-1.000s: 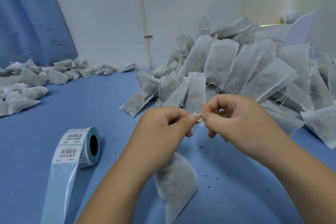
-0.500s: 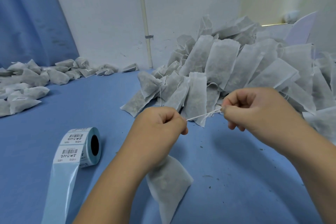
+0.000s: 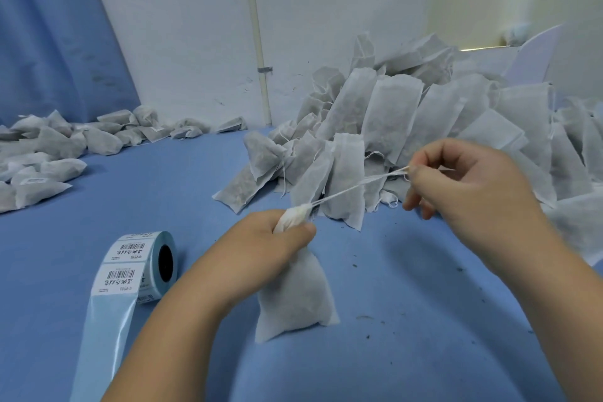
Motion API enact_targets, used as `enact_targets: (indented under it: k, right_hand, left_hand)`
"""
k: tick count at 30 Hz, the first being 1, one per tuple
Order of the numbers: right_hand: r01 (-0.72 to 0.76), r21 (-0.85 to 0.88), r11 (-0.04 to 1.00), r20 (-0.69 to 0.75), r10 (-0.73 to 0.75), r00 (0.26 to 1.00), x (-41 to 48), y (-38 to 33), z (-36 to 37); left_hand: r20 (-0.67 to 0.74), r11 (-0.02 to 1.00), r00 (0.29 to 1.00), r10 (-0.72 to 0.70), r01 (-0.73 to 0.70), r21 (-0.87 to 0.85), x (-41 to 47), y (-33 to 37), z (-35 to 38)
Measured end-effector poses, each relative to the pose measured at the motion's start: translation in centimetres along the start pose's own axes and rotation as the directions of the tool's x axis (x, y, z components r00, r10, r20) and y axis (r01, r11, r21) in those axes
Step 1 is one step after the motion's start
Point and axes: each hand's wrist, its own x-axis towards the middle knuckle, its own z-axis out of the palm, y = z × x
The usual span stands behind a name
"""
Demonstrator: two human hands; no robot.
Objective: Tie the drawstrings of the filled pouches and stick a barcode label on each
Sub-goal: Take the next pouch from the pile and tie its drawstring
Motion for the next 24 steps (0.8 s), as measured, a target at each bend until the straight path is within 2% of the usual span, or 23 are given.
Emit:
enact_targets:
  k: [3, 5, 8, 11, 15, 18, 21, 24]
  right_hand:
    - [0.088, 0.037, 0.995, 0.043, -0.09, 0.995, -0.9, -0.4, 0.8]
    - [0.194, 0.028, 0.981, 0.138, -0.196, 0.971, -1.9, -0.7, 1.9]
    - [0.47, -0.155, 0.869, 0.365, -0.392, 0.845, -3.3, -0.5, 3.6]
    - [0.626, -0.265, 0.733, 0.529, -0.433, 0.73, -4.1, -0.1, 4.4]
    - [0.685, -0.344, 0.643, 0.56, -0.445, 0.699, -4.0, 0.3, 4.2]
    - [0.699, -0.382, 0.604, 0.556, -0.454, 0.696, -3.7, 0.5, 4.0]
    - [0.711, -0.403, 0.576, 0.547, -0.472, 0.692, -3.6, 0.7, 4.0]
    - [0.705, -0.396, 0.589, 0.524, -0.486, 0.7, -3.4, 0.9, 3.9]
  left_hand:
    - [0.038, 0.977, 0.992, -0.118, 0.123, -0.174, 0.2, 0.3, 0.4]
    - [0.041, 0.959, 0.987, -0.153, 0.158, -0.235, 0.4, 0.7, 0.8]
    - [0.021, 0.932, 0.983, -0.183, 0.18, -0.316, 0.4, 0.7, 1.2]
    - [0.072, 0.882, 0.979, -0.19, 0.203, -0.425, 0.4, 0.6, 1.1]
    - [0.045, 0.798, 0.973, -0.225, 0.211, -0.564, 0.6, 0.5, 0.7]
    - [0.097, 0.724, 0.971, -0.221, 0.229, -0.65, 0.7, 0.5, 0.5]
    - [0.199, 0.631, 0.968, -0.155, 0.252, -0.734, 0.5, 0.6, 0.2]
    - [0.274, 0.64, 0.961, -0.026, 0.227, -0.734, 0.4, 0.4, 0.1]
